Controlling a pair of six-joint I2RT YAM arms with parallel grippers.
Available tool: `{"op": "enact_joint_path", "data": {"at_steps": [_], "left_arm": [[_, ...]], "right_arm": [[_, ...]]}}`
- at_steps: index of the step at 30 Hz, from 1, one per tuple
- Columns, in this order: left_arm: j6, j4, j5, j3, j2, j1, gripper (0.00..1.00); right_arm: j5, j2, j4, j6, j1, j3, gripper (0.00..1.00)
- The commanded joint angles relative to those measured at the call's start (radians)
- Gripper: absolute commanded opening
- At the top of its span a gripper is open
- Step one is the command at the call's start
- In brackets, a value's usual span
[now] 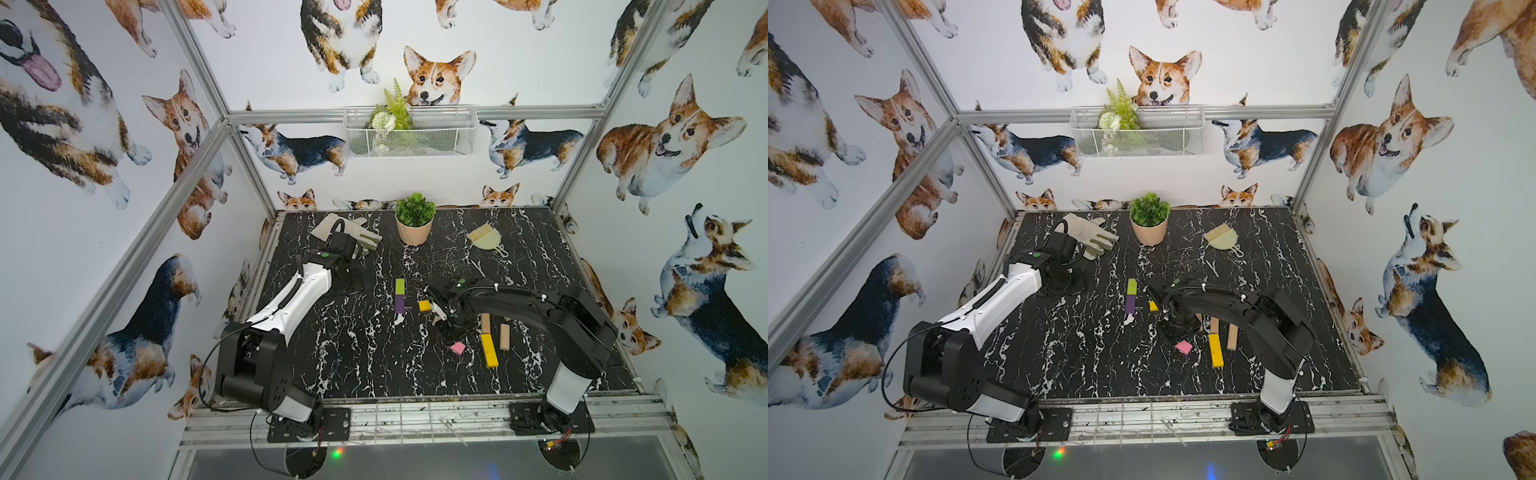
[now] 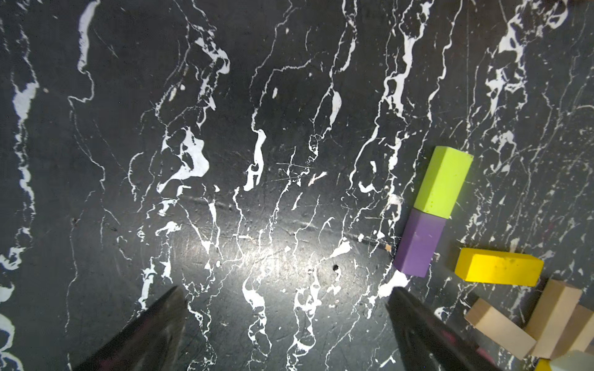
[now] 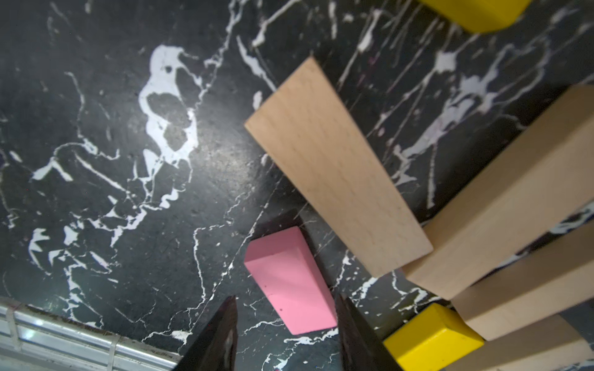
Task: Assemble the letter k with building blocks
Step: Pick up the building block from the center of the board.
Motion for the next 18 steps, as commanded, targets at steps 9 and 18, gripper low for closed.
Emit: {"op": "enact_joint_path", "data": {"at_steps": [9,18], "left_arm": [[-0.002,0.026,0.017,-0.013,0.009,0.003,1.00],[0.009,0.014,0.000,-0.008,-0.008,0.008,1.00]], "right_arm": [[0.003,0.076,-0.019,-0.044,0.003,0.009,0.56],[0.019,0.126,-0.013,-0.028,0.004,0.049,0.44]]}}
